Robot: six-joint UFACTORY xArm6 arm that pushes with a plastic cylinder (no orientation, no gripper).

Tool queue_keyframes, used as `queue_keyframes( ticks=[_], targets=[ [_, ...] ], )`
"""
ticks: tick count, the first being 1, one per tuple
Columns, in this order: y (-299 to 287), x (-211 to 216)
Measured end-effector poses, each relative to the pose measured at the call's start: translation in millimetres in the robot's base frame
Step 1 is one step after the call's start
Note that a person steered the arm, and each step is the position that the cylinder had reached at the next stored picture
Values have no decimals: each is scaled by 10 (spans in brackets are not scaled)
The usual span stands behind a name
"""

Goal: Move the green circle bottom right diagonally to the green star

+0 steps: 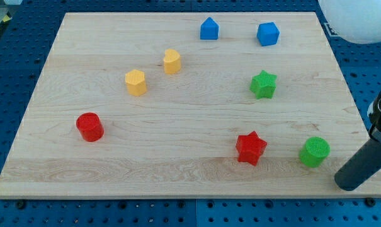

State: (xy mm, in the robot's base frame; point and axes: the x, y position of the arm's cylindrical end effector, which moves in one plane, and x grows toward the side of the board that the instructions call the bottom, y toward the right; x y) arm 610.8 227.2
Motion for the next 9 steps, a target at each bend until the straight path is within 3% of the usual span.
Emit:
queue_keyframes(
  ticks=[2, 4, 9],
  targets=[
    [-228, -27],
    [-322, -401],
    [-381, -524]
  ],
)
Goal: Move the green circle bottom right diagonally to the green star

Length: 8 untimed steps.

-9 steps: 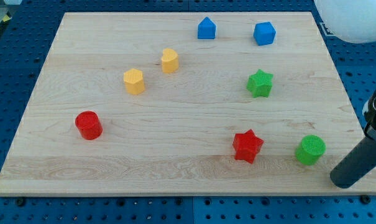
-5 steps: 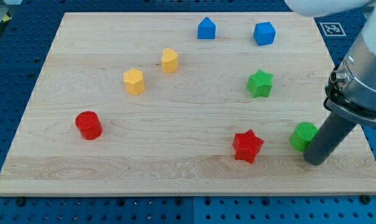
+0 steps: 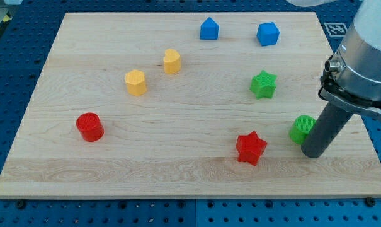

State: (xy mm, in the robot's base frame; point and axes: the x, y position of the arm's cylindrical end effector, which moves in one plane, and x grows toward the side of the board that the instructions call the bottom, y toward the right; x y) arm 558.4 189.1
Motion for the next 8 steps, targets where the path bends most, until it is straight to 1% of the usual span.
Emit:
queue_keyframes(
  ticks=[1, 3, 8],
  targets=[
    [-19, -1],
    [139, -43],
    [132, -83]
  ],
)
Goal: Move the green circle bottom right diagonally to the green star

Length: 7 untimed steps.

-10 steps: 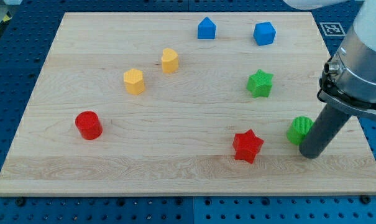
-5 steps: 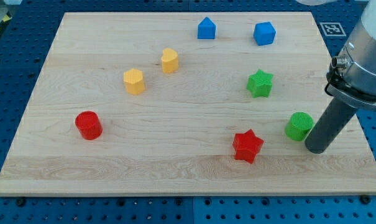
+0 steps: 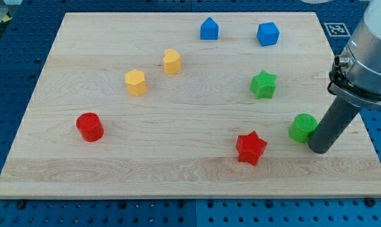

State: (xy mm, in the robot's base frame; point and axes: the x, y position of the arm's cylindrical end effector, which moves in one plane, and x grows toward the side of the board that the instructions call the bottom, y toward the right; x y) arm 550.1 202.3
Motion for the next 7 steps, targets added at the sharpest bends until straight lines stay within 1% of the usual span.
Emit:
queue_keyframes(
  ticks=[5, 7],
  targets=[
    [-54, -2],
    [-179, -26]
  ],
)
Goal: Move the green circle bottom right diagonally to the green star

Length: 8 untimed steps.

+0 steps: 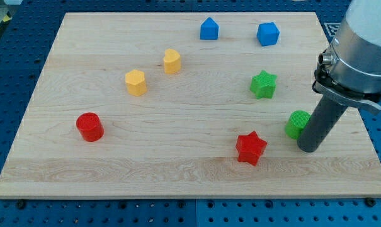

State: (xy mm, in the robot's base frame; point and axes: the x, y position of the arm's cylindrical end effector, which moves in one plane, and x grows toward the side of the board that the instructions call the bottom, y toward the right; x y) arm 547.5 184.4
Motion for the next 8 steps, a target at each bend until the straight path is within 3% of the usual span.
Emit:
queue_keyframes(
  ticks=[8],
  targets=[
    [66, -314]
  ],
)
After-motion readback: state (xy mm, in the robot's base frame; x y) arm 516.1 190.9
